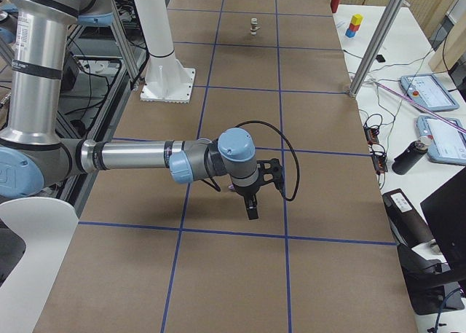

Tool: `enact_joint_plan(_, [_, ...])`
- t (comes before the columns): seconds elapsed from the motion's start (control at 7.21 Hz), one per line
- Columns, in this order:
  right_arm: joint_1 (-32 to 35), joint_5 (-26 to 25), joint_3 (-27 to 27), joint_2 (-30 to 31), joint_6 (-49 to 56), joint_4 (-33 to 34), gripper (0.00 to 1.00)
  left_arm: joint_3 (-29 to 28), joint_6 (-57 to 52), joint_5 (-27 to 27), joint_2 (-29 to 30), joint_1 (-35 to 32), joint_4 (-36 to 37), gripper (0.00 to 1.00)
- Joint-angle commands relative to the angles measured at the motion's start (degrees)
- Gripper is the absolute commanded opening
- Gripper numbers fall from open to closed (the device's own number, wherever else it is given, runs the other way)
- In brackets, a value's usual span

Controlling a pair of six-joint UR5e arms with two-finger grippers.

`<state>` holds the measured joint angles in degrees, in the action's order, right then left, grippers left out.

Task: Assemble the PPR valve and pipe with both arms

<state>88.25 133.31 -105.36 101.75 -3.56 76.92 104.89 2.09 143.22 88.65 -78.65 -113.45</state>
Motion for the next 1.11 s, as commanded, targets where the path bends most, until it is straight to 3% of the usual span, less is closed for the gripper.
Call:
enact_joint_plan(0.0, [0.0,0.1,0.2,0.0,0.0,-0.1,1.00,0.8,18.2,-7.3,-0.1,11.1,-10.4,1.00])
enact_joint_plan(0.42, [0.0,0.4,0.2,0.0,-0.2,-0.1,1.00,0.7,19.4,-23.8,-2.9,25.5,-10.8,1.00])
enact_joint_plan(0.97, [-0.1,1.1,0.2,0.0,-0.2,-0.1,1.00,-0.7,18.0,-25.4,-5.0,29.3,-10.9,0.97])
